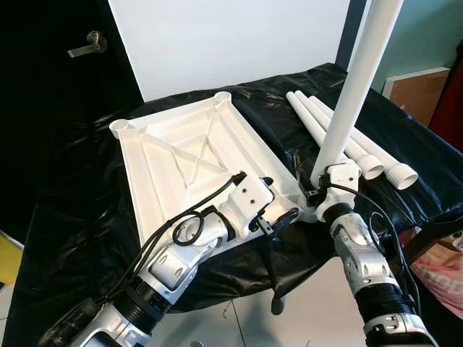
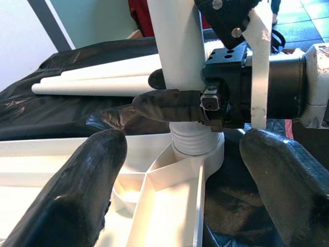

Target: Building children table

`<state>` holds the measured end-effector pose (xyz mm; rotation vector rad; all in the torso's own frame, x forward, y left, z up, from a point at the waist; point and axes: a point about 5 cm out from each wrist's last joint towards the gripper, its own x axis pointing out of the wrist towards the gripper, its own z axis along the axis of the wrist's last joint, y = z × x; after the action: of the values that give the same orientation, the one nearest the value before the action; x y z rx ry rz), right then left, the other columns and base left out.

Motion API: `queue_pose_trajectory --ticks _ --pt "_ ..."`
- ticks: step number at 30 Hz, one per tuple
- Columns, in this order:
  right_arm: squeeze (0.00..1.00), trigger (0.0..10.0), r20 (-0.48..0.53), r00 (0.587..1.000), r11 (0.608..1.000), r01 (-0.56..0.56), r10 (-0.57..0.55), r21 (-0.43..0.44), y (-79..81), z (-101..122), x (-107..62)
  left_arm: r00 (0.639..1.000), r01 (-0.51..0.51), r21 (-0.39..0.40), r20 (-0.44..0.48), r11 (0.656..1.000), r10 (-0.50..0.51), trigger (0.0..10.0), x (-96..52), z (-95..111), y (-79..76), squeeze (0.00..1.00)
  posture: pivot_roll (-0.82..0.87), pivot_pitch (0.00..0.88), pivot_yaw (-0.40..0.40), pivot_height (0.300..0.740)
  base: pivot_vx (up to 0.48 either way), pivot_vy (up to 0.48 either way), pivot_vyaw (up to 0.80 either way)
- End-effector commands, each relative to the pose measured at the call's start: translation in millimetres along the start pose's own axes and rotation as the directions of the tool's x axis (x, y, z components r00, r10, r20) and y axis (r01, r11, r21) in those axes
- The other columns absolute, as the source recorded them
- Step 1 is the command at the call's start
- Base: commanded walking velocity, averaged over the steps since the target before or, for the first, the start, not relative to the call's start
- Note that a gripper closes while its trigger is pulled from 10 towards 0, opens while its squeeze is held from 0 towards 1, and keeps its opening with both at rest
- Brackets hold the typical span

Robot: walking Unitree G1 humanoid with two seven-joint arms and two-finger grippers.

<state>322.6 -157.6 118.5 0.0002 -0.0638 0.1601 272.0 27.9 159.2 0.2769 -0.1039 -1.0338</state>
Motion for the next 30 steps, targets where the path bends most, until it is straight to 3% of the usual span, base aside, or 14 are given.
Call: queue_pose_trajectory --ticks 1,9,11,12,16,18,30 --pt "0.00 10.0 -0.136 0.990 0.996 0.040 -0.029 0.079 1.4 -26.2 -7.5 0.997 0.073 0.013 -0.012 0.997 -0.073 10.0 -1.1 0.5 0.0 0.00 -0.09 0.000 0.055 0.740 0.000 0.000 0.00" --pt "0.00 10.0 -0.098 0.994 0.999 0.053 -0.052 0.007 9.4 -25.5 -9.6 0.998 0.068 0.014 -0.012 0.998 -0.067 10.0 -1.3 1.0 0.7 0.00 -0.09 0.000 0.052 0.740 0.000 0.000 0.00" --pt "0.00 10.0 -0.057 0.980 0.981 0.194 -0.192 0.023 12.5 -23.7 -12.5 0.998 0.064 0.016 -0.012 0.998 -0.064 10.0 -1.7 1.1 1.2 0.00 -0.09 0.003 0.049 0.740 0.000 0.000 0.00" --pt "0.00 10.0 -0.057 0.980 0.981 0.194 -0.192 0.023 12.5 -23.7 -12.5 0.998 0.064 0.016 -0.012 0.998 -0.064 10.0 -1.7 1.1 1.2 0.00 -0.09 0.003 0.049 0.740 0.000 0.000 0.00" --pt "0.00 10.0 -0.060 0.922 0.916 0.386 -0.382 0.106 23.2 -19.5 -14.5 0.998 0.054 0.018 -0.012 0.998 -0.054 10.0 -2.3 1.4 2.4 0.00 -0.08 0.004 0.047 0.740 0.000 0.000 0.00" --pt "0.00 10.0 -0.062 0.931 0.921 0.366 -0.361 0.135 32.0 -16.9 -11.7 0.999 0.051 0.018 -0.011 0.999 -0.051 10.0 -2.3 1.9 2.5 0.00 -0.08 0.006 0.045 0.740 0.000 0.000 0.00" --pt "0.00 10.0 -0.029 0.944 0.934 0.330 -0.330 0.136 32.3 -12.1 -8.8 0.999 0.047 0.022 -0.007 0.999 -0.047 10.0 -0.7 3.5 3.2 0.00 -0.08 0.001 0.041 0.740 0.000 0.000 0.00"
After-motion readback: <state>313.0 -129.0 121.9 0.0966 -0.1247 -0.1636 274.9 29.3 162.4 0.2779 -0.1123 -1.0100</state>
